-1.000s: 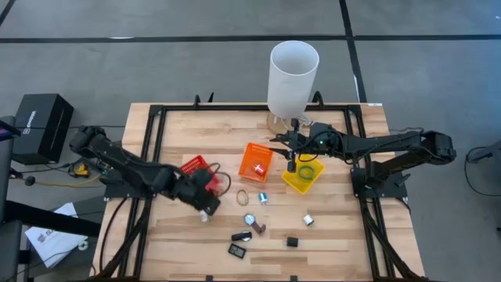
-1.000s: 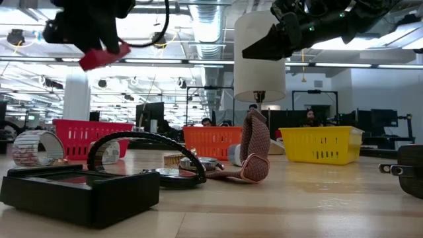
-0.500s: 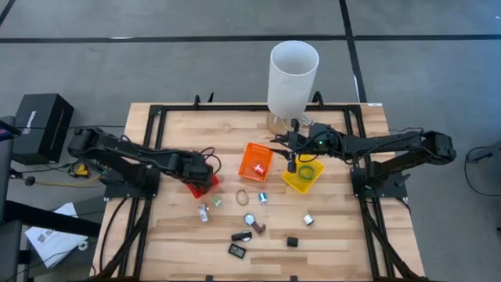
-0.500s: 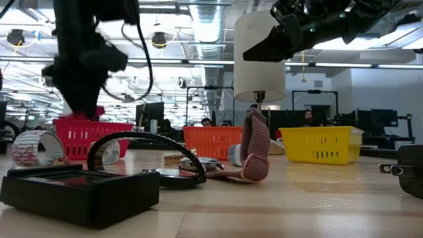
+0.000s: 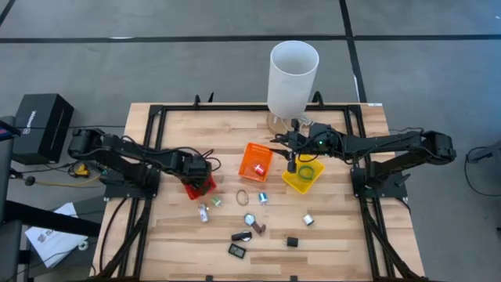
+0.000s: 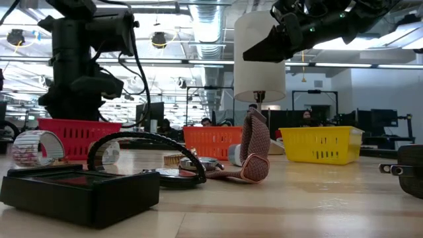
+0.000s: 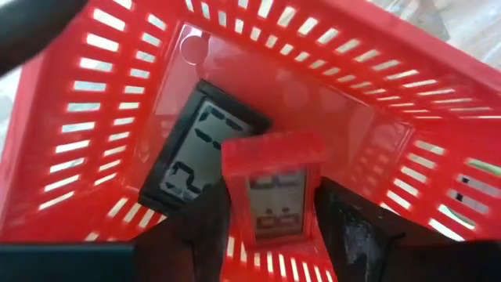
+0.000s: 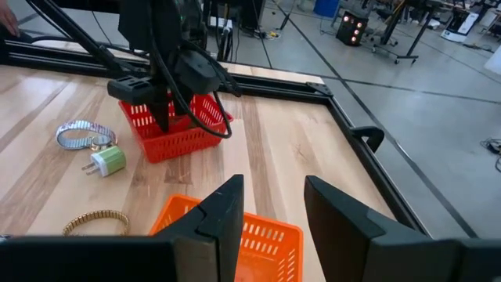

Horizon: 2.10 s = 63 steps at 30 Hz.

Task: Pick & Place Office items
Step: Put the red digital clock into the red bin, then put the green charger adapter into the orange bin

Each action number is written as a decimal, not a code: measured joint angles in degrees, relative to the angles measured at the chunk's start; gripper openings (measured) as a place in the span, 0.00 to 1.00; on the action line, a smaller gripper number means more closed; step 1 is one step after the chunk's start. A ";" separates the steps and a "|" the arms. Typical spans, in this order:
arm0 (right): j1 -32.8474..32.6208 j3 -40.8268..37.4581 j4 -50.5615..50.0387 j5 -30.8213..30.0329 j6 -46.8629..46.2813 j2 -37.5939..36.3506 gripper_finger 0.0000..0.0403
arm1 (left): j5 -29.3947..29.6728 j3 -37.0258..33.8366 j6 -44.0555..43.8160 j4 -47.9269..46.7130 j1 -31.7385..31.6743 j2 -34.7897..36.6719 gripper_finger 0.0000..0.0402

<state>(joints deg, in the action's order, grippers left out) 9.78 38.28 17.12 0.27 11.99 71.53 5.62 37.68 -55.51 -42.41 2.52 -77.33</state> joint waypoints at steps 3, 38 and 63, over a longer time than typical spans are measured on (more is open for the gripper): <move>0.00 0.00 0.00 0.00 0.00 0.00 0.32 | 0.14 -0.31 0.03 0.42 0.02 0.01 0.48; 0.33 0.00 -1.13 -0.12 -6.23 0.07 0.32 | 0.32 2.87 26.17 22.11 6.40 17.62 0.51; -0.37 -0.02 -1.79 -0.09 -6.49 0.09 0.32 | -14.44 9.87 59.68 22.64 11.65 -6.41 0.59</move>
<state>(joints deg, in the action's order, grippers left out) 9.41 38.26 15.33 0.19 5.50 71.61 -8.82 47.55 4.17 -19.77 14.17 -83.73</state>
